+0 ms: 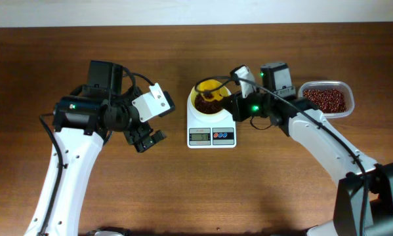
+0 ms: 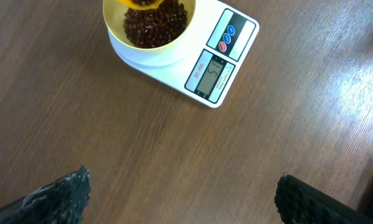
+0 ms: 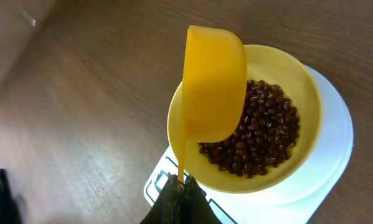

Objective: Scoop item into bowl and weigh 50g on scale
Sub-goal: 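Tip the scoop to pour red beans into the yellow bowl, then move the scoop right and dip it into the bean tub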

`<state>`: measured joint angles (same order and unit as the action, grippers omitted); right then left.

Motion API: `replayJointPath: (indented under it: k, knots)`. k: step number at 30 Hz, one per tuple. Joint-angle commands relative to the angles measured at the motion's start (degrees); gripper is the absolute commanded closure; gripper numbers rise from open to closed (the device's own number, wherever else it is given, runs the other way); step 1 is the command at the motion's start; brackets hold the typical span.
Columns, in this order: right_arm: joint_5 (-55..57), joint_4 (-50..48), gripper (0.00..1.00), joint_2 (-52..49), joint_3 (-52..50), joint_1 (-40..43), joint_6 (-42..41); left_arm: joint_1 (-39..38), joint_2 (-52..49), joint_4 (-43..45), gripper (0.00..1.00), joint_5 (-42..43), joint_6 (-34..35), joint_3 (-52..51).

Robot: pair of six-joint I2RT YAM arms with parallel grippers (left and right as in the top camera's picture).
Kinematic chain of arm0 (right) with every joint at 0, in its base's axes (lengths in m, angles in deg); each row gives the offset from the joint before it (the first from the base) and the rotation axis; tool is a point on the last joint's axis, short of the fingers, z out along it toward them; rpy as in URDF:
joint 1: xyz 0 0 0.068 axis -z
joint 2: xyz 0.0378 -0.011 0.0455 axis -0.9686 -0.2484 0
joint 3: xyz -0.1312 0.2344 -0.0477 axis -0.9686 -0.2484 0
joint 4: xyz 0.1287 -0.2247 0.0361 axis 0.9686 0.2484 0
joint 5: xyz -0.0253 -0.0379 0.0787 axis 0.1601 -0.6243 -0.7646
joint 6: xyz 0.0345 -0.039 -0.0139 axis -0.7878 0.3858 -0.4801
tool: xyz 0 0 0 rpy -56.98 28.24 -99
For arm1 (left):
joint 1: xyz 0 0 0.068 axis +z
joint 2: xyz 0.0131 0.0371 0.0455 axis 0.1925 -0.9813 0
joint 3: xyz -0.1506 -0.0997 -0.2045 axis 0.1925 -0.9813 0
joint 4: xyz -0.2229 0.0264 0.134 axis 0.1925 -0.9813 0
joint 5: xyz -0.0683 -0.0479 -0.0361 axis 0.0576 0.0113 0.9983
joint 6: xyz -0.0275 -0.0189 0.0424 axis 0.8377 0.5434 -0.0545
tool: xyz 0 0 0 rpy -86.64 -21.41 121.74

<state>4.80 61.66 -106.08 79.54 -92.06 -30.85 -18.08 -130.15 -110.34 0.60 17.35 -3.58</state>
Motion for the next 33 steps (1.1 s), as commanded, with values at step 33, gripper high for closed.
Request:
replayJointPath:
  k: [33]
  knots:
    - [51.28,20.0,0.96,11.26,0.9,28.41,26.32,0.07,0.26,0.07,0.01,0.24,0.59,-0.11]
